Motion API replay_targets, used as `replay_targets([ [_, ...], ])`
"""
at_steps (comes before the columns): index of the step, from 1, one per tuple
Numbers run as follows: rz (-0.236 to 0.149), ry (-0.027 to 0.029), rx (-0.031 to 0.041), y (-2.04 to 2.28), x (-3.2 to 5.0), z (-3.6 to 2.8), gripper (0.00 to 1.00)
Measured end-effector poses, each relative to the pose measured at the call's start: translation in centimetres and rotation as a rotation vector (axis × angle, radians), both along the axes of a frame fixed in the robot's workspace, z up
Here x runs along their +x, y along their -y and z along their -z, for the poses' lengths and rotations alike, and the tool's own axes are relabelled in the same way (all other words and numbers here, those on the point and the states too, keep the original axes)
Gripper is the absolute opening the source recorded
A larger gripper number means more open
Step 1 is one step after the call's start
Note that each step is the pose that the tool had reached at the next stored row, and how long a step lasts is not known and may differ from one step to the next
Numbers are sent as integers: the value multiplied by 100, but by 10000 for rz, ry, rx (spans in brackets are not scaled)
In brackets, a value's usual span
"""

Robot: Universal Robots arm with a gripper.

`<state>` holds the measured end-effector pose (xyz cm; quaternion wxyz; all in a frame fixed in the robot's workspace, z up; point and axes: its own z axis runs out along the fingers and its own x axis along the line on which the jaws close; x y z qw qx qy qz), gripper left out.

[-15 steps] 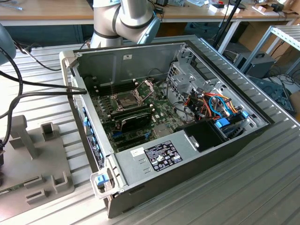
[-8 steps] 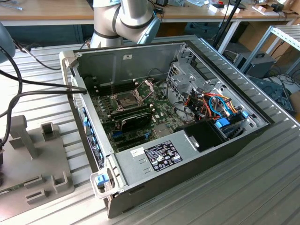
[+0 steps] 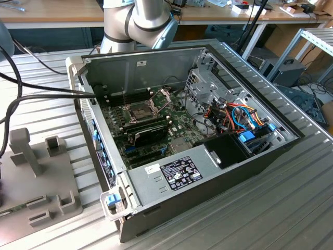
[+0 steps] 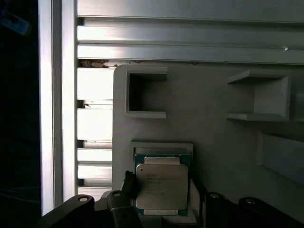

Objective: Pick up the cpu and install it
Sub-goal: 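Pick up the cpu and move it towards the insertion slot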

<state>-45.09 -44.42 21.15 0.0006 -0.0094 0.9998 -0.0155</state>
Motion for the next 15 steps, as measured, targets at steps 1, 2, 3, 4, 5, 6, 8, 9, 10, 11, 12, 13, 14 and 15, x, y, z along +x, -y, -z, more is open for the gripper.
replay_targets([
  [1, 0, 0, -4, 0, 0, -26, 55],
  [2, 0, 0, -9, 0, 0, -54, 55],
  [3, 0, 0, -15, 0, 0, -86, 55],
  [4, 0, 0, -17, 0, 0, -115, 55],
  [5, 0, 0, -20, 0, 0, -143, 55],
  [6, 0, 0, -22, 0, 0, -175, 55],
  [8, 1, 1, -28, -1, 0, -241, 55],
  [9, 0, 0, -31, 0, 0, -276, 55],
  [10, 1, 1, -40, 0, 0, -328, 55],
  [11, 0, 0, -45, 0, 0, -365, 55],
  [12, 0, 0, -52, 0, 0, -401, 55],
  [13, 0, 0, -59, 0, 0, -439, 55],
  [14, 0, 1, -67, -1, 0, -473, 55],
  [15, 0, -1, -74, -1, 0, -506, 55],
])
